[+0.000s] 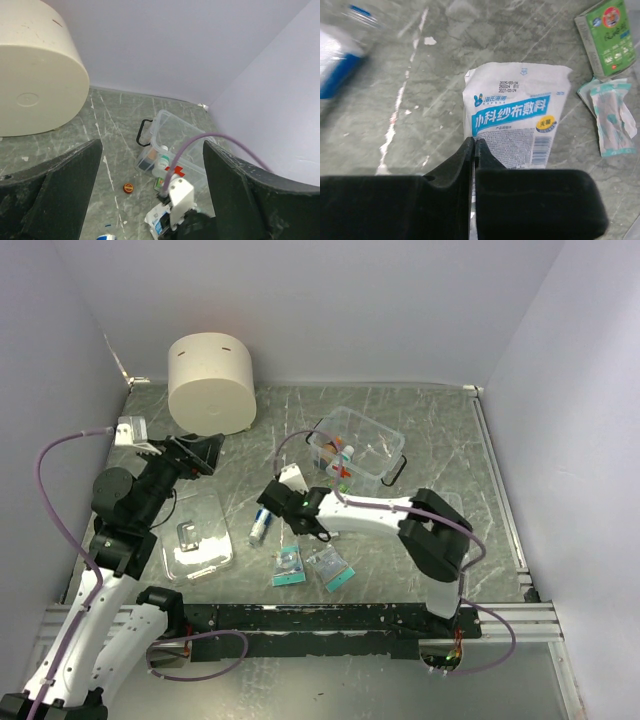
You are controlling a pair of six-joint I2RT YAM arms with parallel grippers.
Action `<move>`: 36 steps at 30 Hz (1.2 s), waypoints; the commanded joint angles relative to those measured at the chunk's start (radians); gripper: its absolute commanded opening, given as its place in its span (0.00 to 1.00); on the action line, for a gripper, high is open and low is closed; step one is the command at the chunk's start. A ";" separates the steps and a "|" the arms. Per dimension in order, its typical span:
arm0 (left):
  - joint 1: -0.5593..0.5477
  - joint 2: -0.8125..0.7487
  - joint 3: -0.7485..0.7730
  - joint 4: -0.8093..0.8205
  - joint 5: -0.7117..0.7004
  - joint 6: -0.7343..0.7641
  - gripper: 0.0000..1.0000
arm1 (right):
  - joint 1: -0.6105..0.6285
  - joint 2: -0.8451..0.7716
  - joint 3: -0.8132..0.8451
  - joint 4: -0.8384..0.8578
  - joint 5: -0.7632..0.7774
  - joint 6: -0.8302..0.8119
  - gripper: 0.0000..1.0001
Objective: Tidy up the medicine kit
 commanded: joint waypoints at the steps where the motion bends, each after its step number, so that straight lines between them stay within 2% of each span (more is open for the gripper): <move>1: 0.009 0.013 0.020 -0.001 0.071 0.004 0.92 | -0.008 -0.160 -0.043 0.114 -0.031 0.046 0.00; 8: 0.009 0.085 0.032 -0.023 0.243 -0.037 0.98 | -0.133 -0.405 -0.162 0.319 -0.338 0.075 0.00; 11: 0.008 0.130 0.025 0.018 0.396 -0.049 1.00 | -0.211 -0.496 -0.215 0.413 -0.507 0.106 0.00; 12: 0.007 0.151 0.018 0.052 0.453 -0.063 1.00 | -0.242 -0.532 -0.243 0.469 -0.567 0.123 0.00; 13: -0.002 0.195 0.014 0.115 0.539 -0.109 1.00 | -0.311 -0.605 -0.336 0.624 -0.659 0.163 0.00; 15: -0.021 0.236 0.015 0.172 0.580 -0.162 0.98 | -0.386 -0.653 -0.378 0.724 -0.782 0.212 0.00; 18: -0.061 0.278 0.025 0.238 0.582 -0.220 0.98 | -0.464 -0.698 -0.386 0.802 -0.891 0.276 0.00; 26: -0.111 0.381 0.067 0.406 0.541 -0.404 0.97 | -0.642 -0.782 -0.384 0.892 -0.997 0.431 0.00; 36: -0.201 0.556 0.152 0.463 0.559 -0.482 0.95 | -0.708 -0.746 -0.404 1.053 -1.145 0.593 0.00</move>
